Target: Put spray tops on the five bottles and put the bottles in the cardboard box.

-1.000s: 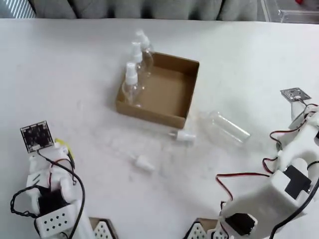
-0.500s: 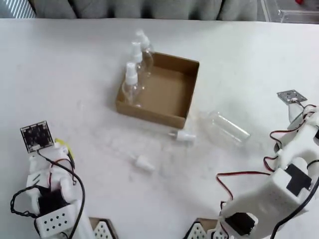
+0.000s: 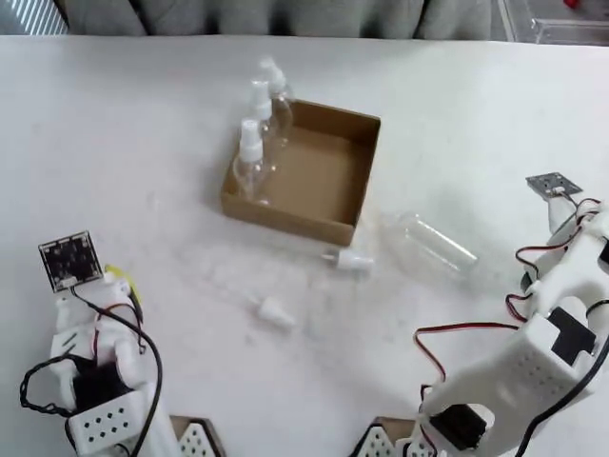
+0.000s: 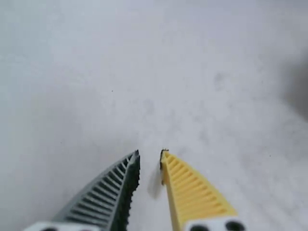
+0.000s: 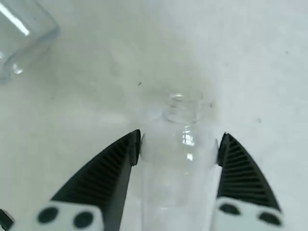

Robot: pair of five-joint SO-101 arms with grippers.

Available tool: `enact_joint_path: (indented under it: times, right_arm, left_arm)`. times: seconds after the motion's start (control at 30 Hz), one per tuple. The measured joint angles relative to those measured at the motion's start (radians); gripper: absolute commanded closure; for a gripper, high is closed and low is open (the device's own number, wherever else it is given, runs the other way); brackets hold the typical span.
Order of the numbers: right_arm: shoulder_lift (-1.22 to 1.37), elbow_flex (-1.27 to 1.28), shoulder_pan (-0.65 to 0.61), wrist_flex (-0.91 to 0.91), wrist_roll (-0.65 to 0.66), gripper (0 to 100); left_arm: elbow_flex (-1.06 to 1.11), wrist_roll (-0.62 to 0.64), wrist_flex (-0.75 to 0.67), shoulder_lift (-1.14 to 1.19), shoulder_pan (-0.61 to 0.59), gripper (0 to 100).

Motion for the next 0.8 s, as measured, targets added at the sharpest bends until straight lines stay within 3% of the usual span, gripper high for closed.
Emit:
enact_joint_path:
  times: [0.07, 0.27, 0.5, 0.8]
  right_arm:
    - [0.0, 0.0, 0.0, 0.0, 0.0, 84.8]
    - [0.0, -0.071, -0.002, 0.037, 0.003, 64.4]
    - [0.0, -0.137, -0.002, 0.233, 0.163, 71.8]
    - [0.0, -0.091, 0.018, 0.152, 0.183, 73.7]
  left_arm:
    - [0.0, 0.0, 0.0, 0.0, 0.0, 92]
    - [0.0, 0.0, 0.0, 0.0, 0.0, 92]
    - [0.0, 0.0, 0.0, 0.0, 0.0, 92]
    - [0.0, 0.0, 0.0, 0.0, 0.0, 92]
